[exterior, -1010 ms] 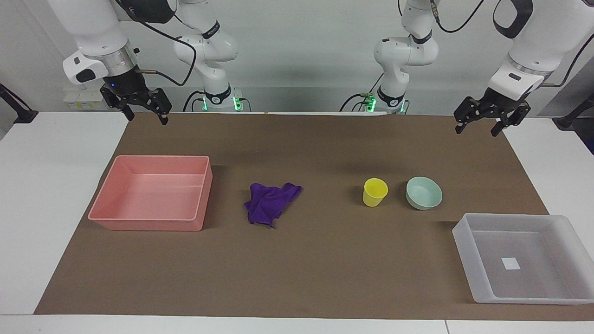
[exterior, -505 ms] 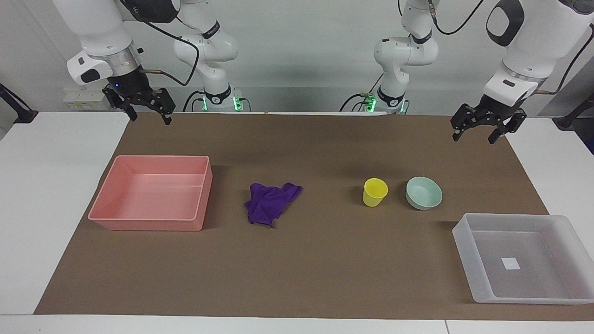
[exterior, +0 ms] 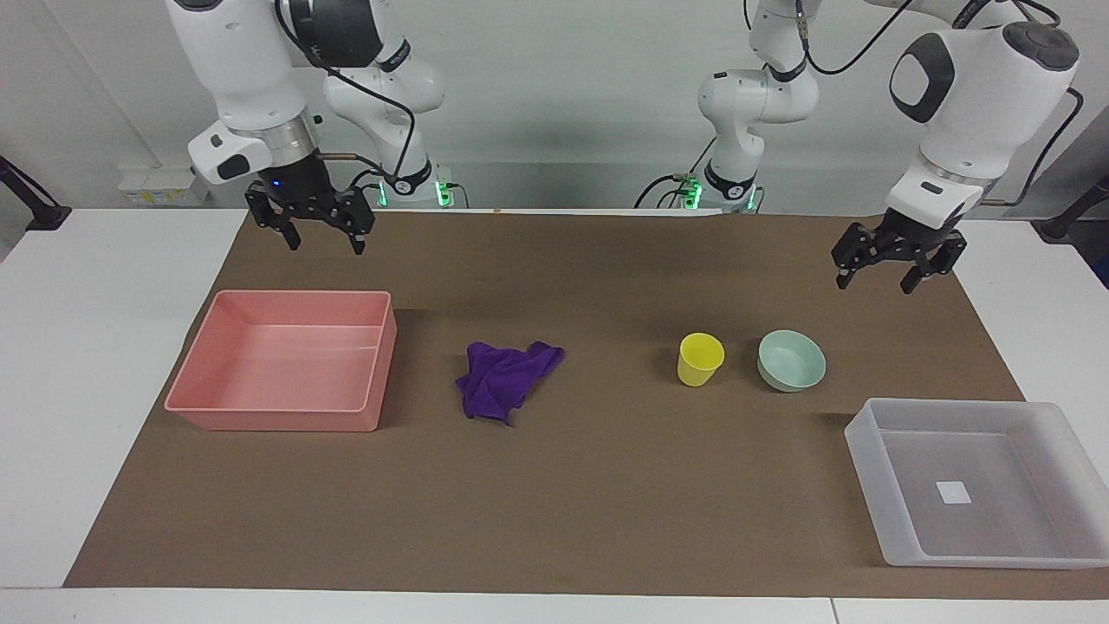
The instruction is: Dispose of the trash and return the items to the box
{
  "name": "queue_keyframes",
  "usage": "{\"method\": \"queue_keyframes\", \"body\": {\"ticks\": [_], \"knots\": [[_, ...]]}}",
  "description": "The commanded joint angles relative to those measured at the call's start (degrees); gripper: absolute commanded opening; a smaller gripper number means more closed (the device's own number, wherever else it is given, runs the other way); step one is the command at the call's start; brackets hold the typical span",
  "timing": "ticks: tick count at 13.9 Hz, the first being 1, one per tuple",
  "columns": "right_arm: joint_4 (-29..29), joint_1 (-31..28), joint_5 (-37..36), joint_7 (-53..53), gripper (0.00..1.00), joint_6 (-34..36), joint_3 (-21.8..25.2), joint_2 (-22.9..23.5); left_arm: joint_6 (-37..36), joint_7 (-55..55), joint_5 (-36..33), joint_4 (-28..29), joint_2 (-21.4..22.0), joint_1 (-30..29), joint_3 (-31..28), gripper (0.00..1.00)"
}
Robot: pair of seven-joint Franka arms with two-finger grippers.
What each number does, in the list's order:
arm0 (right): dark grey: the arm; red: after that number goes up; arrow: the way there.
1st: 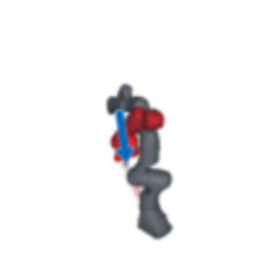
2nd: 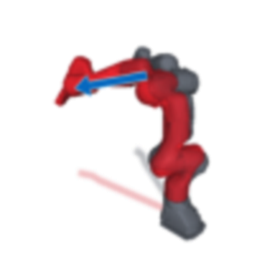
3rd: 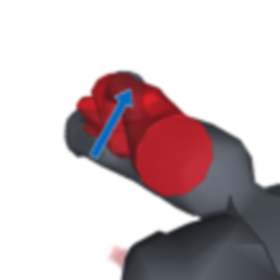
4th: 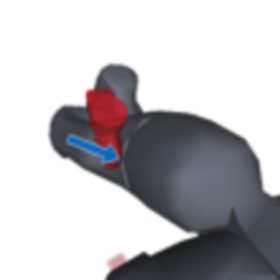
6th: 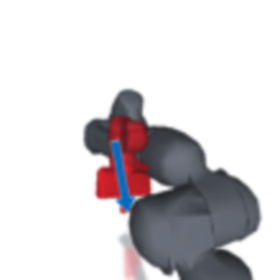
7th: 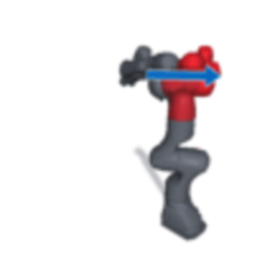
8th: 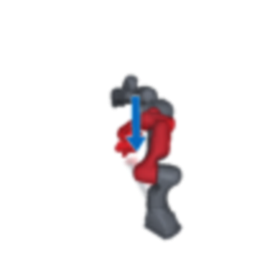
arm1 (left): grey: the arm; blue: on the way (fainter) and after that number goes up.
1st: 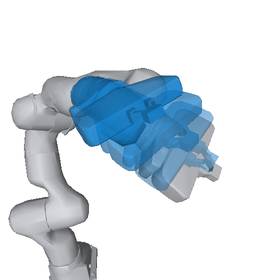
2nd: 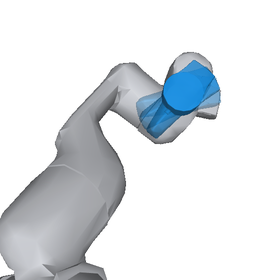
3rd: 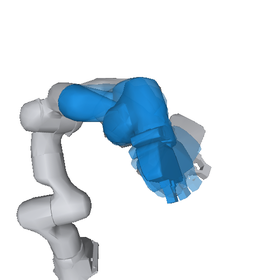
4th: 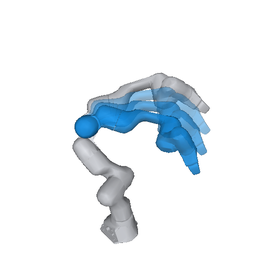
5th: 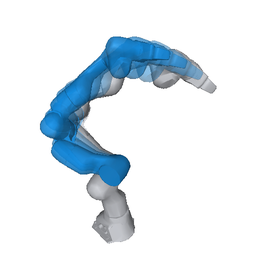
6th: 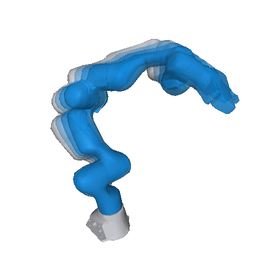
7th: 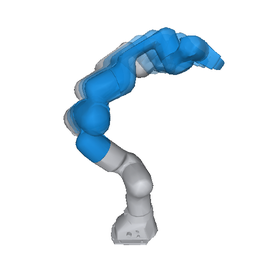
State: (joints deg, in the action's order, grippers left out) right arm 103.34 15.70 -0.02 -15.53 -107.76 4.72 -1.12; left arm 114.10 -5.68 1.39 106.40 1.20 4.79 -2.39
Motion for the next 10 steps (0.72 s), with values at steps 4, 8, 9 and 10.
{"method": "queue_keyframes", "body": {"ticks": [4, 8, 9, 10], "knots": [[6.35, 5.82, 4.59, -3.45, 1.00, -17.89, -0.24, 8.83, 14.29, 0.14, -0.60, 12.57, -0.58, -0.57, 0.28, 1.00], [12.39, 8.47, 4.59, -2.50, 1.00, -28.96, -0.33, 12.28, 20.45, 4.44, -0.60, 18.83, -0.76, -1.97, 0.20, 1.00], [13.81, 8.47, 4.67, -1.45, 1.00, -30.47, -0.33, 12.37, 22.81, 5.67, -0.60, 20.41, -0.85, -2.41, 0.28, 1.00], [14.17, 8.82, 4.93, -1.44, 1.00, -30.92, -0.33, 12.63, 25.88, 6.55, -0.60, 22.51, -0.85, -2.51, 0.28, 1.00]]}}
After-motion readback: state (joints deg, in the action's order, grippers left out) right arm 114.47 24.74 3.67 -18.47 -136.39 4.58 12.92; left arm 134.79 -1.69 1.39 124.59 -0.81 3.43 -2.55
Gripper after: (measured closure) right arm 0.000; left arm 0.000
